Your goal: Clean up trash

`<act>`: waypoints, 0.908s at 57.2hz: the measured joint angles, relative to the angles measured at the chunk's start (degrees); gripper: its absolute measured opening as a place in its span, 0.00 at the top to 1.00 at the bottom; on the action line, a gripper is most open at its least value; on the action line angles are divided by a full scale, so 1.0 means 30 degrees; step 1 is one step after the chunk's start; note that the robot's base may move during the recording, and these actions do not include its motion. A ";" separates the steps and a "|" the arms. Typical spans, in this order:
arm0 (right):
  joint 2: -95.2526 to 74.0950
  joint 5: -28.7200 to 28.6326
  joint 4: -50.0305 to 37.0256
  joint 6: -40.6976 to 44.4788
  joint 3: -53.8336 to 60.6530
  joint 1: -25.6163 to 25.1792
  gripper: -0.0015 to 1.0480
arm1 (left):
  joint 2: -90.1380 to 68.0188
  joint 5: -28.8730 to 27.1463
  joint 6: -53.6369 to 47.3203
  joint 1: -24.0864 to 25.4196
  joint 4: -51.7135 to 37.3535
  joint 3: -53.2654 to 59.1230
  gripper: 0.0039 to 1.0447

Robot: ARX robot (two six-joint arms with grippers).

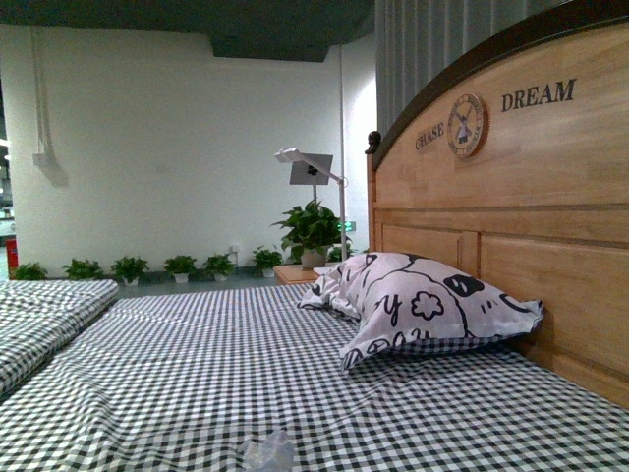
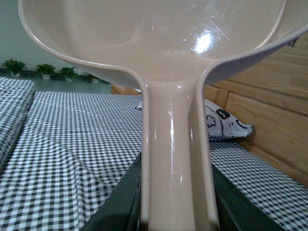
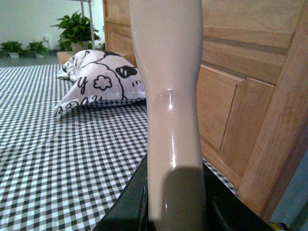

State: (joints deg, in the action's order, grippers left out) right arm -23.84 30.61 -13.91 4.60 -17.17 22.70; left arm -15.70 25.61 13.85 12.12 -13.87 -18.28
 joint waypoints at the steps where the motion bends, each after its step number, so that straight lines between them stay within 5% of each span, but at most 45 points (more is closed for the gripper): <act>1: 0.0000 0.0000 0.0000 0.0000 0.0000 0.0000 0.81 | 0.0000 0.0022 0.0000 0.0000 0.0000 0.0000 0.74; 4: 0.0000 0.0022 0.0000 0.0000 0.0000 -0.0022 0.81 | -0.0044 0.0000 -0.0066 -0.0036 0.0153 -0.0022 0.74; 9: 0.0160 0.0095 0.0000 0.0000 -0.0015 -0.0029 0.81 | -0.2353 -0.1588 -0.4328 -0.0240 0.8867 -0.3344 0.74; 13: 0.0153 -0.0044 0.0000 0.0007 -0.0015 -0.0015 0.81 | -0.3832 -0.1763 -0.6018 -0.0255 1.0819 -0.3927 0.74; 27: 0.0102 0.0036 0.0000 0.0000 -0.0015 -0.0036 0.81 | -1.1315 -0.1435 -1.3012 -0.0721 0.9661 -0.6543 0.74; 52: 0.0102 0.0022 0.0000 0.0000 -0.0015 -0.0036 0.81 | -1.7347 -0.1880 -1.8032 -0.3111 1.1001 -0.7643 0.74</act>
State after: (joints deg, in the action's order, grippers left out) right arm -23.53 30.68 -13.91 4.60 -17.21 22.59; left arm -67.75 19.97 -40.25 2.79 19.14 -41.21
